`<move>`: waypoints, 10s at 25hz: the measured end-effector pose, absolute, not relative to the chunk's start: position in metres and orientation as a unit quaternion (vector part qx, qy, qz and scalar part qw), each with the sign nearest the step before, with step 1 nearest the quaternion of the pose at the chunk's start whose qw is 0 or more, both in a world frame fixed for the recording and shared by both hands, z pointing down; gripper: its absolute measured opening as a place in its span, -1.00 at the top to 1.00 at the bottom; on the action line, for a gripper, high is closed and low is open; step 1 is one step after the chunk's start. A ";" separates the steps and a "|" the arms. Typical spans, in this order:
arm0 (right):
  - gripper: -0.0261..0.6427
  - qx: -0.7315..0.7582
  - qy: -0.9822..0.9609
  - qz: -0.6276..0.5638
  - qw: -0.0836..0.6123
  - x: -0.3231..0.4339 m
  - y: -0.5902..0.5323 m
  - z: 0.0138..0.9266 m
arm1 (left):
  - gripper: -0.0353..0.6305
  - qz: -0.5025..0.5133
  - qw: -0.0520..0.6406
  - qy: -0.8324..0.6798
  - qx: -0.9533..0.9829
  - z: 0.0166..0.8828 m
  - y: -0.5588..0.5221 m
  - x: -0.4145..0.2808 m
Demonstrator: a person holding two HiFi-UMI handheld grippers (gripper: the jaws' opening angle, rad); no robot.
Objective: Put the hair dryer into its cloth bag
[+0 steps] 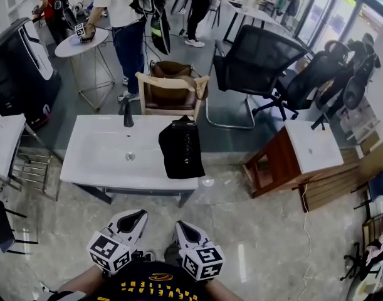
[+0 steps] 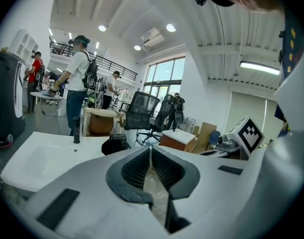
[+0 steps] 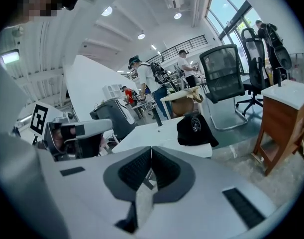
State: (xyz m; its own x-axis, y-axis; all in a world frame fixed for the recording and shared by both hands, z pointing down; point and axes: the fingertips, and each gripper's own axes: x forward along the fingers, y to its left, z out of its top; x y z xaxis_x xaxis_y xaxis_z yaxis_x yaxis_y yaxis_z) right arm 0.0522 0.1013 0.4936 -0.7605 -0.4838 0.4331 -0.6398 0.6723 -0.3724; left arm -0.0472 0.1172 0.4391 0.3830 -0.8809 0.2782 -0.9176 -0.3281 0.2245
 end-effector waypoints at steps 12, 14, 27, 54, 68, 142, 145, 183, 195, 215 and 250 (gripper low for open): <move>0.90 0.290 -0.907 0.272 0.140 0.085 -0.009 0.490 | 0.85 0.060 0.169 -0.567 0.804 0.432 0.020 -0.006; 0.90 0.288 -0.906 0.278 0.137 0.087 -0.020 0.493 | 0.85 0.065 0.171 -0.567 0.803 0.434 0.012 -0.004; 0.90 0.332 -0.887 0.277 0.165 0.085 -0.094 0.522 | 0.85 0.069 0.186 -0.551 0.810 0.440 -0.041 -0.019; 0.56 0.371 -0.840 0.259 0.299 -0.001 -0.230 0.605 | 0.85 0.049 0.219 -0.547 0.807 0.448 -0.086 -0.132; 0.41 0.360 -0.822 0.252 0.363 -0.025 -0.256 0.652 | 0.85 0.048 0.244 -0.576 0.778 0.469 -0.078 -0.163; 0.26 0.421 -0.776 0.395 0.254 0.144 -0.014 0.608 | 0.64 0.504 0.114 -0.151 0.843 0.703 -0.135 0.001; 0.26 0.416 -0.777 0.394 0.259 0.141 -0.013 0.611 | 0.70 0.509 0.138 -0.155 0.836 0.709 -0.132 -0.009; 0.26 0.386 -0.782 0.401 0.278 0.120 -0.013 0.628 | 0.67 0.517 0.175 -0.168 0.821 0.713 -0.109 -0.024; 0.26 0.379 -0.788 0.399 0.278 0.117 -0.015 0.623 | 0.77 0.312 0.330 -0.242 0.858 0.669 -0.121 -0.032; 0.27 0.396 -0.762 0.431 0.277 0.117 -0.026 0.642 | 0.80 0.358 0.207 -0.221 0.883 0.655 -0.112 -0.035; 0.27 0.372 -0.775 0.424 0.287 0.071 -0.031 0.648 | 0.86 0.196 0.299 -0.238 0.903 0.603 -0.156 -0.007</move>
State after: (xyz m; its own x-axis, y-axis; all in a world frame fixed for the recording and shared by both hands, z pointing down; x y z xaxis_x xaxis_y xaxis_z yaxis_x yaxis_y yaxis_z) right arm 0.0706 -0.0313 0.6483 -0.5590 -0.3333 0.7592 -0.8191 0.3643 -0.4432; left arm -0.0068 -0.1557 0.6033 0.8100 -0.3127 0.4961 -0.5469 -0.7080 0.4468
